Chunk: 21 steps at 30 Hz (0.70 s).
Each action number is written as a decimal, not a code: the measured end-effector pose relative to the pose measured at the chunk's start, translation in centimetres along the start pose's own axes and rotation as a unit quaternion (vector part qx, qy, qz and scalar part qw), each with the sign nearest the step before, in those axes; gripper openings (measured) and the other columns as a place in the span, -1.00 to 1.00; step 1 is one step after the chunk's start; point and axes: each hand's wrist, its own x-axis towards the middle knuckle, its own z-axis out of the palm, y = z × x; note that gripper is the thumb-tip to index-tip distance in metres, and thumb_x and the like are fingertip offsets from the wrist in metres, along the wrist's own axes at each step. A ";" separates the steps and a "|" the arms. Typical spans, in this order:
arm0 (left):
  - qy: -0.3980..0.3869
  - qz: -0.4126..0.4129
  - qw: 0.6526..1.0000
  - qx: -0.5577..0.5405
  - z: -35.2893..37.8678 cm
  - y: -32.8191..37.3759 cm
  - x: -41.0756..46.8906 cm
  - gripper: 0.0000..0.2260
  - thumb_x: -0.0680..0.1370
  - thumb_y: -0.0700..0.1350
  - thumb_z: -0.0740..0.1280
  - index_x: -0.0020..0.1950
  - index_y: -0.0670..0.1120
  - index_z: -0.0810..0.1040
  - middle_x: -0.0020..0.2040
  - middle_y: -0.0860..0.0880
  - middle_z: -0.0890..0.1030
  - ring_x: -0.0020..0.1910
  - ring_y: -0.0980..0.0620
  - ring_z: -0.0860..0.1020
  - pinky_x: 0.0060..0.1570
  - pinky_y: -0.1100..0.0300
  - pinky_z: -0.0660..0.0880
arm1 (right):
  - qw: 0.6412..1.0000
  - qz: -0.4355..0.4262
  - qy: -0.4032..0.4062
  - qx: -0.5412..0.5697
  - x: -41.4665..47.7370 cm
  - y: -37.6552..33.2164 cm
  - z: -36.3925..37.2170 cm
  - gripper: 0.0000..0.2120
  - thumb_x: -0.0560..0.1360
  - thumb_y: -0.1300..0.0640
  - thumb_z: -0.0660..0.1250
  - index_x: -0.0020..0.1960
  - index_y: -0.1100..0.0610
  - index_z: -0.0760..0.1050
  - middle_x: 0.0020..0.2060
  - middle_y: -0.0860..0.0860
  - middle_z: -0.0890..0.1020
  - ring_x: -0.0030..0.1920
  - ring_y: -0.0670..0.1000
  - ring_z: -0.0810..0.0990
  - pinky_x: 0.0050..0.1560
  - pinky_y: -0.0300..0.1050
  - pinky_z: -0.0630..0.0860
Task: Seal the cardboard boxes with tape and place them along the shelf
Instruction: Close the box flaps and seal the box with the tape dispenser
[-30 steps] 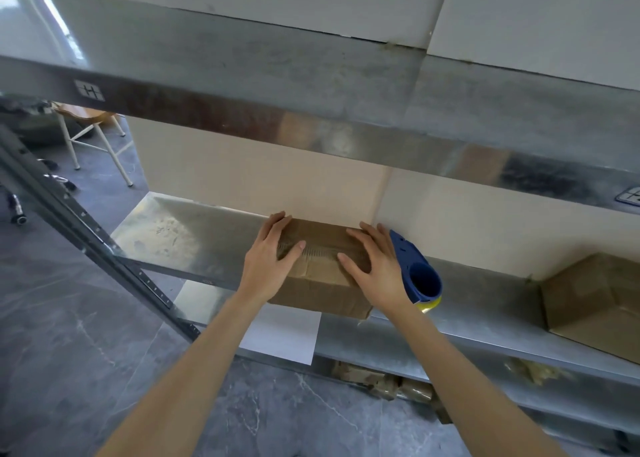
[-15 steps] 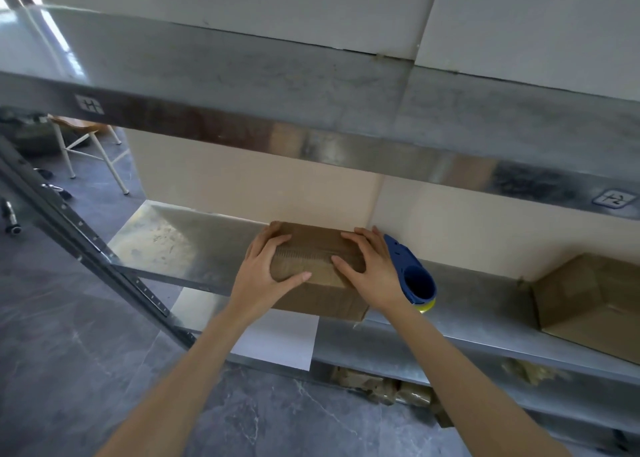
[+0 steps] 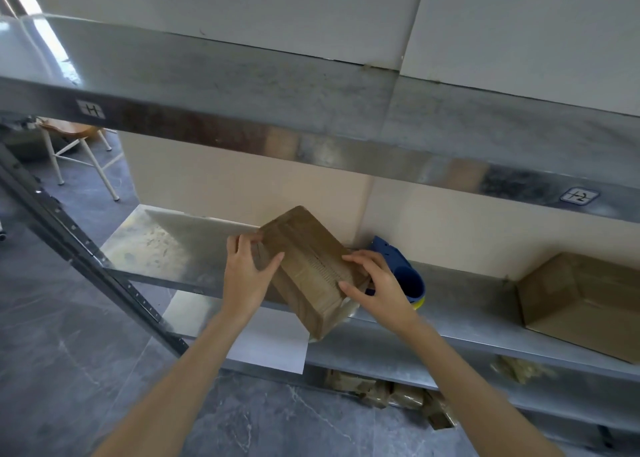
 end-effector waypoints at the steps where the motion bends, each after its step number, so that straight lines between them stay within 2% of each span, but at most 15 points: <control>1: -0.010 -0.007 1.000 -0.022 0.2 0.1 -0.2 -0.61 0.47 0.03 0.51 0.18 0.06 0.40 0.16 0.03 0.40 0.05 0.06 0.53 0.01 0.12 0.58 | 1.000 -0.001 0.001 0.003 -0.1 0.1 0.0 -0.56 0.49 -0.03 0.42 0.34 0.00 0.47 0.30 -0.08 0.38 0.31 -0.22 0.35 0.33 -0.22 0.39; 5: -0.066 -0.003 0.996 -0.052 0.8 0.4 -0.9 -0.57 0.46 -0.02 0.52 0.24 0.01 0.41 0.21 0.02 0.43 0.17 0.09 0.50 0.15 0.00 0.57 | 1.000 -0.004 -0.002 -0.006 -0.3 0.1 0.3 -0.45 0.42 -0.23 0.39 0.35 -0.07 0.45 0.32 -0.15 0.35 0.30 -0.30 0.33 0.28 -0.21 0.44; 9: -0.148 0.006 0.988 -0.039 0.8 0.7 -1.2 -0.48 0.49 0.02 0.47 0.39 0.01 0.36 0.38 0.07 0.39 0.33 0.12 0.40 0.31 -0.04 0.45 | 0.999 -0.012 -0.036 0.004 -0.7 0.1 0.8 -0.32 0.35 -0.38 0.36 0.38 -0.14 0.38 0.37 -0.17 0.26 0.33 -0.26 0.32 0.25 -0.22 0.48; 13: -0.187 0.030 0.981 0.037 0.5 1.0 -1.2 -0.43 0.54 0.16 0.37 0.48 0.11 0.25 0.53 0.16 0.21 0.44 0.10 0.29 0.32 -0.01 0.40 | 0.997 -0.016 -0.061 -0.043 -0.8 0.2 0.7 -0.30 0.36 -0.41 0.32 0.42 -0.16 0.33 0.42 -0.17 0.18 0.33 -0.14 0.34 0.27 -0.18 0.46; 15: -0.184 0.055 0.976 0.099 0.2 1.1 -1.1 -0.42 0.55 0.22 0.31 0.51 0.12 0.24 0.55 0.16 0.18 0.47 0.07 0.25 0.32 -0.04 0.37 | 0.998 0.001 -0.062 -0.017 -0.8 0.1 0.4 -0.32 0.39 -0.45 0.23 0.41 -0.16 0.35 0.41 -0.18 0.22 0.33 -0.16 0.34 0.28 -0.13 0.47; 17: -0.167 0.081 0.969 0.161 -0.2 1.1 -0.9 -0.41 0.56 0.27 0.25 0.53 0.11 0.23 0.56 0.10 0.20 0.50 0.01 0.24 0.40 -0.10 0.29 | 1.000 0.014 -0.023 -0.009 -0.7 0.3 -0.2 -0.43 0.48 -0.37 0.20 0.39 -0.13 0.39 0.38 -0.14 0.32 0.33 -0.16 0.37 0.29 -0.11 0.45; 19: -0.136 0.098 0.966 0.196 -0.7 1.0 -0.9 -0.40 0.55 0.29 0.21 0.54 0.08 0.25 0.55 0.05 0.25 0.52 -0.02 0.23 0.45 -0.09 0.22 | 0.996 0.016 0.061 -0.061 -0.4 1.1 -1.0 -0.58 0.58 -0.15 0.22 0.39 -0.03 0.42 0.32 -0.04 0.46 0.29 -0.04 0.47 0.21 -0.16 0.44; 21: -0.107 0.111 0.962 0.226 -1.2 0.8 -0.9 -0.39 0.55 0.30 0.21 0.53 0.05 0.29 0.55 0.02 0.28 0.53 -0.04 0.22 0.46 -0.08 0.22 | 0.984 0.039 0.116 -0.127 -0.2 2.3 -1.7 -0.62 0.61 0.02 0.25 0.42 0.01 0.38 0.29 0.03 0.53 0.25 0.05 0.52 0.13 -0.15 0.46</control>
